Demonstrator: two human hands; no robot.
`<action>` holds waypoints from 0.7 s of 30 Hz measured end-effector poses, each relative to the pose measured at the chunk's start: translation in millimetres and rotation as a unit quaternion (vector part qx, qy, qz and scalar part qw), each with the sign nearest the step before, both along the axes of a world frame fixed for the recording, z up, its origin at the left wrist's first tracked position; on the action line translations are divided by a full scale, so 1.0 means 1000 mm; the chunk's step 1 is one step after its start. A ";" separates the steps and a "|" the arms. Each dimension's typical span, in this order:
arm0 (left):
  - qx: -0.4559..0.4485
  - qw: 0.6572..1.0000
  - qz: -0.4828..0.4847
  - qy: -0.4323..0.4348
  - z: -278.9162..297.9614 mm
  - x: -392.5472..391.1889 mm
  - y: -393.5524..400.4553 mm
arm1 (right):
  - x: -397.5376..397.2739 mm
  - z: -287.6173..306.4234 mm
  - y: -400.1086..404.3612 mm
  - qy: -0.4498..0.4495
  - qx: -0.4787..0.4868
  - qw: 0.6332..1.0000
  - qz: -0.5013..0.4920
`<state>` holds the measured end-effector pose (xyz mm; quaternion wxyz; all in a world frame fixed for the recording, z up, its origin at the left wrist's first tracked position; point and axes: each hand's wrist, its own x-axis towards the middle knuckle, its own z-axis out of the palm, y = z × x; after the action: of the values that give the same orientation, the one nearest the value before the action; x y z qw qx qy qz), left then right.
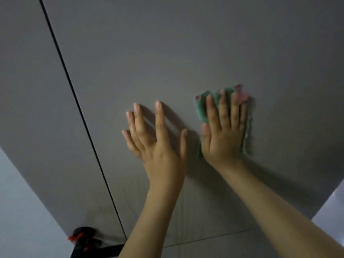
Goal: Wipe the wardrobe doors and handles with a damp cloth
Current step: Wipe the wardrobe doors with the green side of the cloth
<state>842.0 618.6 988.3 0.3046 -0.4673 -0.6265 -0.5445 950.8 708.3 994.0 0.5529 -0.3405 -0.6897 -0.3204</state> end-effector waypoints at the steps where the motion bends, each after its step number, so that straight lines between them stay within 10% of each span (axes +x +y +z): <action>1: 0.006 1.000 0.000 0.001 0.000 -0.001 0.002 | 0.009 -0.001 0.003 -0.060 0.016 0.998 0.010; 4: 0.015 1.000 0.002 -0.003 0.001 -0.001 0.005 | 0.047 0.005 0.023 -0.050 0.028 0.998 -0.004; 9: 0.009 1.000 -0.013 -0.006 0.000 0.001 0.003 | 0.031 0.020 0.020 0.269 -0.054 0.959 -0.077; 16: 0.025 0.998 -0.017 -0.053 0.005 0.013 0.010 | 0.053 -0.001 0.020 0.017 -0.003 0.999 -0.027; 21: 0.027 0.999 -0.013 -0.044 0.008 0.044 0.021 | 0.105 0.029 0.058 0.209 -0.030 0.974 -0.081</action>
<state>885.6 640.1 996.2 0.2821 -0.4427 -0.6178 -0.5854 1055.7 766.4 1022.6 0.6467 -0.4712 -0.5383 -0.2645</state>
